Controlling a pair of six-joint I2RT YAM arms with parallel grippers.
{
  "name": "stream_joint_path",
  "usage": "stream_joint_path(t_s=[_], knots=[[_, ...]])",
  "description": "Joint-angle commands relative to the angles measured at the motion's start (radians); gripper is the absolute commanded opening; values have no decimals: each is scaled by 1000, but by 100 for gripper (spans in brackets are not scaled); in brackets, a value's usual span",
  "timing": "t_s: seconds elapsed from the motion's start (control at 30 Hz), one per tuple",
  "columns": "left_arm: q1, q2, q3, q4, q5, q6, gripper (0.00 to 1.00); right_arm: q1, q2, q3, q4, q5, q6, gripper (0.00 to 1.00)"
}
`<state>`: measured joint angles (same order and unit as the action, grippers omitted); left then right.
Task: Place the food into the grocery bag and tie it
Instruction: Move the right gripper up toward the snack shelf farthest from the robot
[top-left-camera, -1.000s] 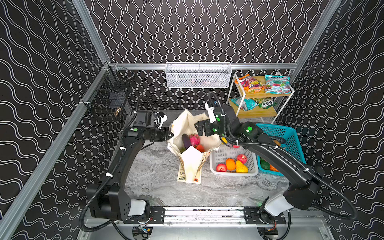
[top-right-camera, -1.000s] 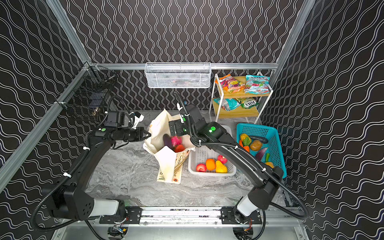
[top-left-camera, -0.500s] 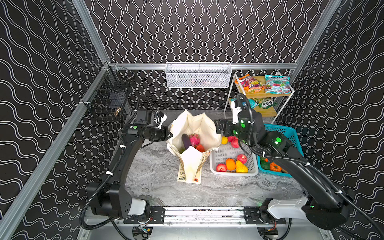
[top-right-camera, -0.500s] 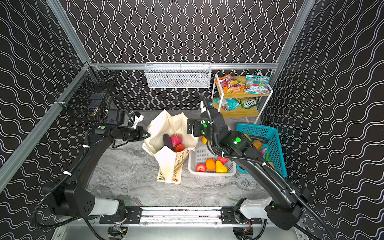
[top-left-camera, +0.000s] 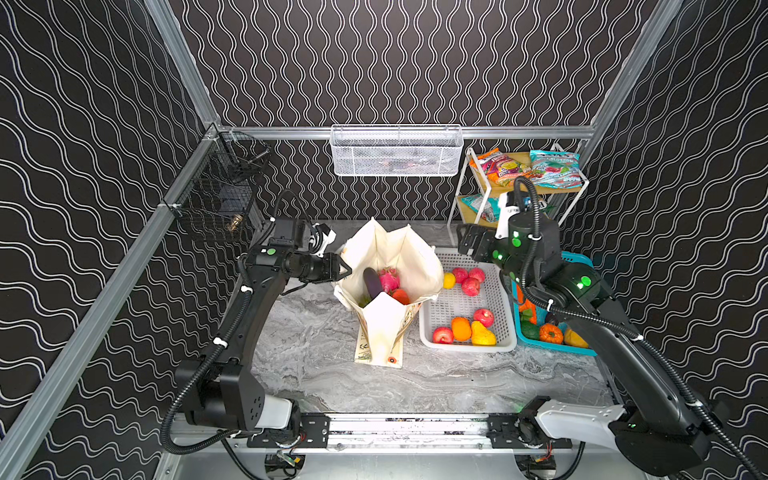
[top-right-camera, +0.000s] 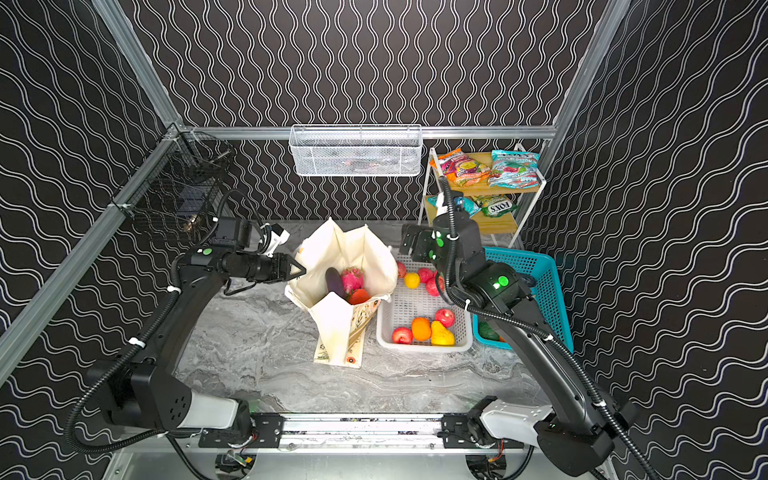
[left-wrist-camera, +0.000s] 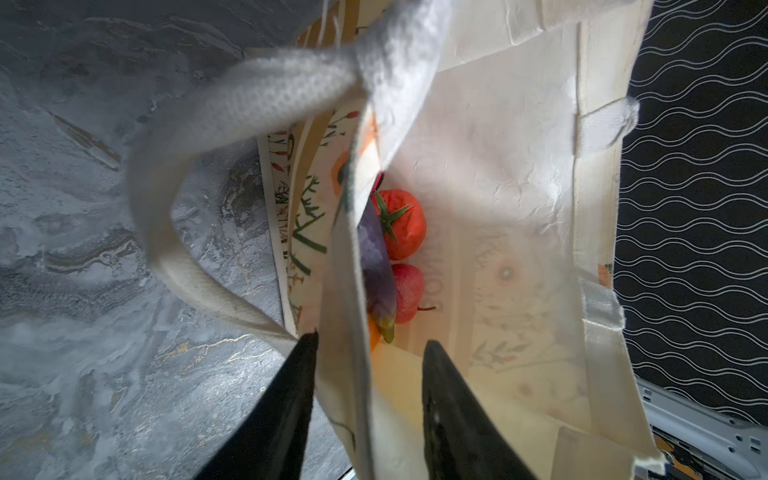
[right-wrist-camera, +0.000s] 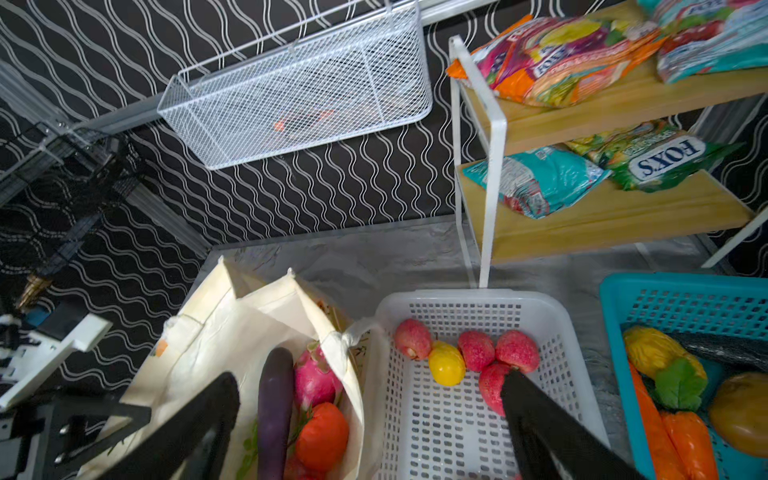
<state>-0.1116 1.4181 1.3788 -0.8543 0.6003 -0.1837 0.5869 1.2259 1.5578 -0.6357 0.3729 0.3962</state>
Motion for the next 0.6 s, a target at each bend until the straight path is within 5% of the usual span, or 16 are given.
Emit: stream_joint_path(t_s=[0.0,0.57], knots=[[0,3,17,3,26,17,45,-71,-2,1,34,-45,29,99],[0,-5,27,4,36,4,46,-525,131,224,111,-324,162,97]])
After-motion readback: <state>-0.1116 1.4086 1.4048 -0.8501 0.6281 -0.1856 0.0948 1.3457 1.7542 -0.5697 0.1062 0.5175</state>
